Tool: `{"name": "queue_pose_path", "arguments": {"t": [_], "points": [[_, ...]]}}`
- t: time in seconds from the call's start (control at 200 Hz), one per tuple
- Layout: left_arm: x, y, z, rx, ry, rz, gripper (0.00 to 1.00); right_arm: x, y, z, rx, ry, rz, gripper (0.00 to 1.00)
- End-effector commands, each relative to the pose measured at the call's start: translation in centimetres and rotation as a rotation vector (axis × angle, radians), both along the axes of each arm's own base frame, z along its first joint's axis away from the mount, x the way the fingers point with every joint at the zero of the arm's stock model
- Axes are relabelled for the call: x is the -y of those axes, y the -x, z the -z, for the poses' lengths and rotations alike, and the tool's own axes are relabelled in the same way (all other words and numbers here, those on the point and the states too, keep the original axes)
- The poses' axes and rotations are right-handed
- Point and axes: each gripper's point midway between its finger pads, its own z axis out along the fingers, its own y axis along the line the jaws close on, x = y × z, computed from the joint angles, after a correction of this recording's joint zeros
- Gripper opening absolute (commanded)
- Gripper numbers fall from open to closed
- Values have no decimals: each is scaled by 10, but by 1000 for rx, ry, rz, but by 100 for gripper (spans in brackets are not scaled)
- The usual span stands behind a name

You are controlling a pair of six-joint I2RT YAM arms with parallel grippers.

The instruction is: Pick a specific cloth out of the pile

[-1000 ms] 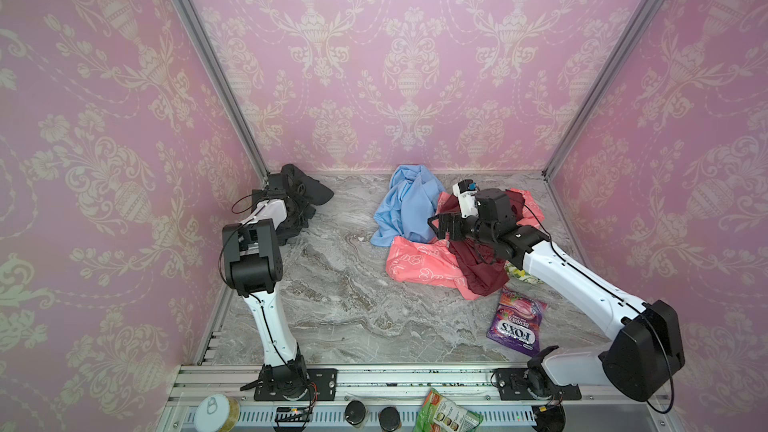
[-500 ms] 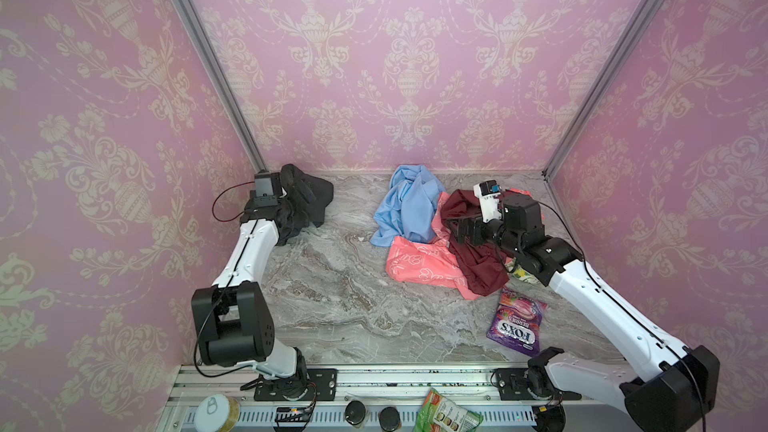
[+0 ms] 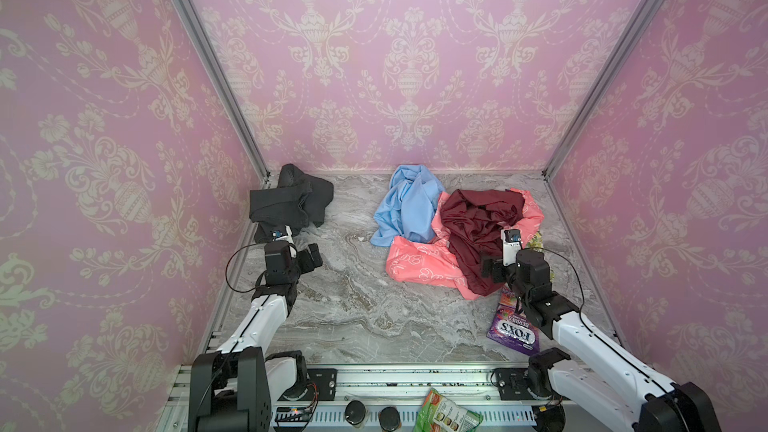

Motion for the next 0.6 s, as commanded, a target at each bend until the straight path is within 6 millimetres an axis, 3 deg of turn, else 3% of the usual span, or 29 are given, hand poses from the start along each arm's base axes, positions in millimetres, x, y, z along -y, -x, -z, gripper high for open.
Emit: {"name": "queue_pose_path", "arguments": {"t": [0.0,0.06,0.105,0.15,0.24,0.26,0.3,0.36,0.595], "points": [[-15,-22,-4,123,-126,-24,99,27,-25,-31,246,12,96,100],[-19,-28,6,123,-146,-38,99,33,-35,-16,240,12,96,100],[-21,-34,2,135,-156,-49,99,37,-45,-9,246,10,96,100],[-16,-41,-1,185,-192,-23,99,37,-52,-3,224,-32,92,100],[-2,-48,21,183,-204,52,99,40,-72,24,158,-64,83,100],[0,-50,22,197,-222,54,99,37,-79,20,193,-72,65,100],[-1,-51,19,222,-235,40,99,36,-75,34,92,-69,56,100],[-4,-48,24,157,-231,23,99,39,-80,29,91,-84,67,100],[-2,-49,20,207,-259,24,99,34,-76,25,159,-62,54,100]]}}
